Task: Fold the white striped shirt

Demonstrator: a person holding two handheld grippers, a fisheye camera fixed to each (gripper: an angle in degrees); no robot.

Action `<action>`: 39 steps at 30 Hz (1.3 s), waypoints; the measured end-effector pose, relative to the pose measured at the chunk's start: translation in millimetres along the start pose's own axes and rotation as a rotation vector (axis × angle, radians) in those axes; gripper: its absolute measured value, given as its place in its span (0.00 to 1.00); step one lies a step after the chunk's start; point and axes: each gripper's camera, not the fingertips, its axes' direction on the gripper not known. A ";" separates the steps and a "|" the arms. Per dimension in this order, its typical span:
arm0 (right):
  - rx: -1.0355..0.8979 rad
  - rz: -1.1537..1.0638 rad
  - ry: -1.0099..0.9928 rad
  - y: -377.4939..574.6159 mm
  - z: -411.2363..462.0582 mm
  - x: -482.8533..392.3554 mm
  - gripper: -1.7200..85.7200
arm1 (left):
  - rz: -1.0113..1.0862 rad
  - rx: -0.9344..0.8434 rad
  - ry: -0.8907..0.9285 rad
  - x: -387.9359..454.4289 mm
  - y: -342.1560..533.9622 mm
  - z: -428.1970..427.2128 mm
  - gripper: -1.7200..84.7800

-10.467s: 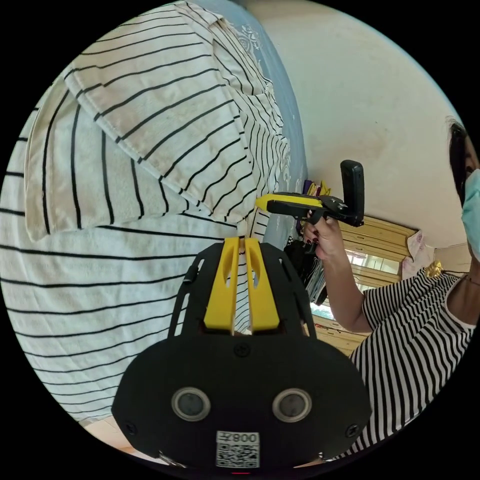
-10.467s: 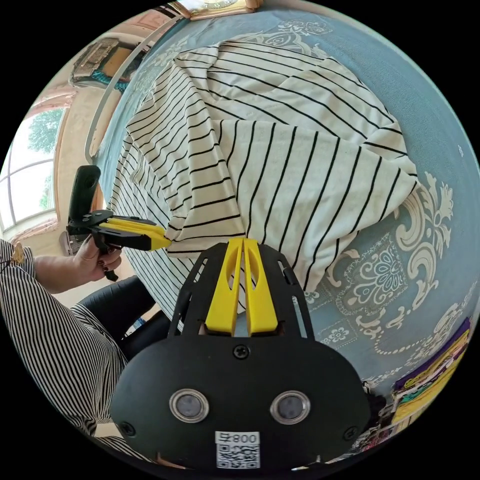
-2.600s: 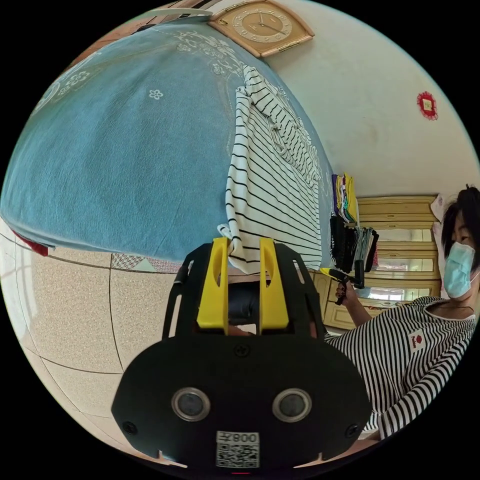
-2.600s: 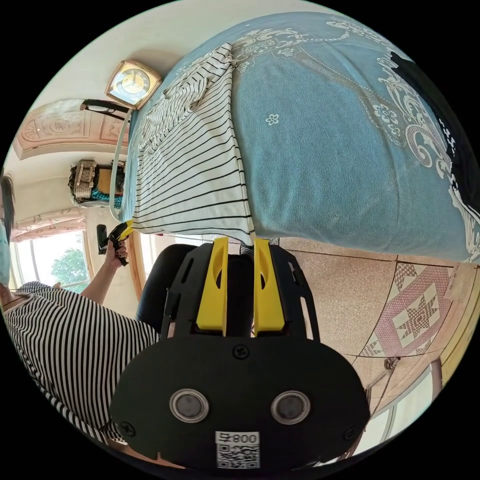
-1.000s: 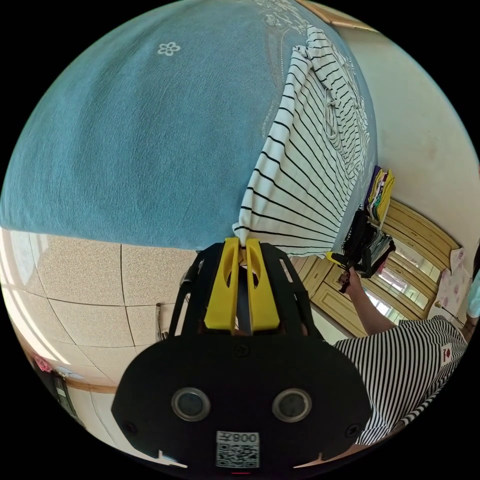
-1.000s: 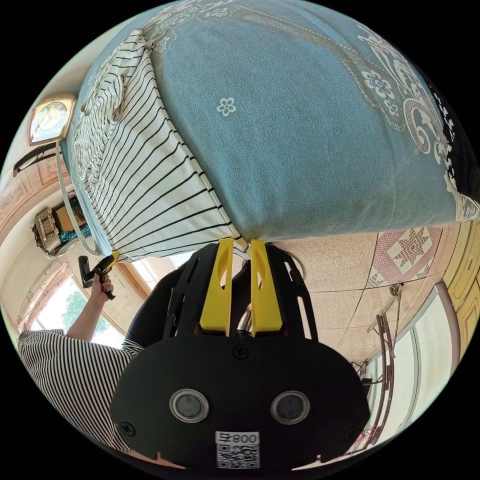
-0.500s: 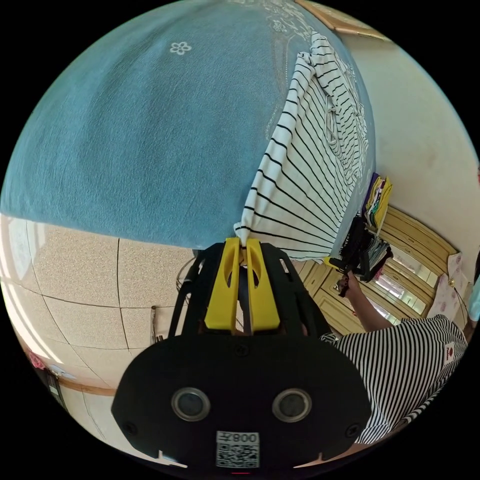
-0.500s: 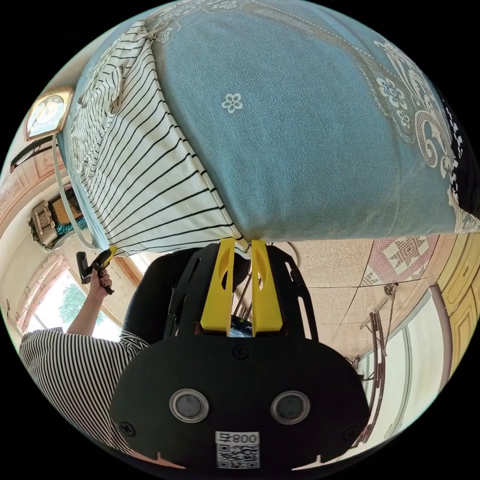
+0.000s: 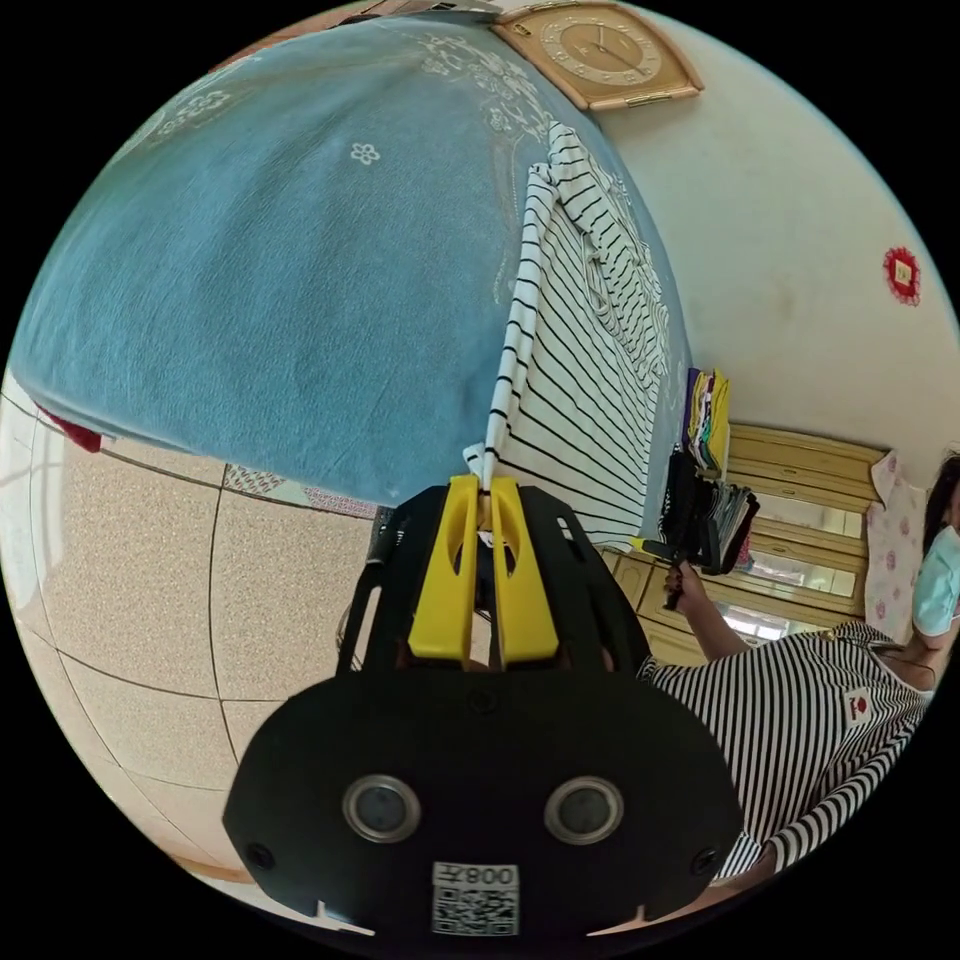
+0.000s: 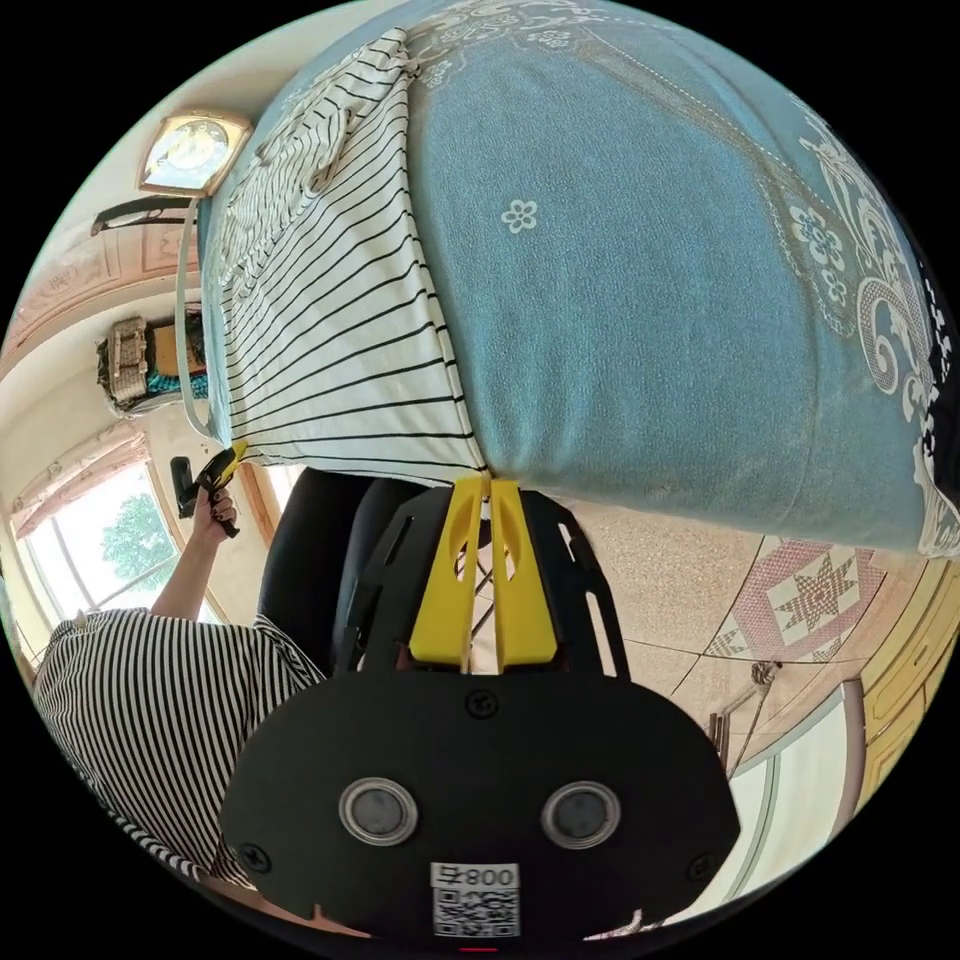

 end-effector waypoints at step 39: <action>0.510 -0.277 -0.442 276.2 -101.4 98.3 0.02 | 0.082 0.284 0.403 -3.5 224.6 -48.0 0.04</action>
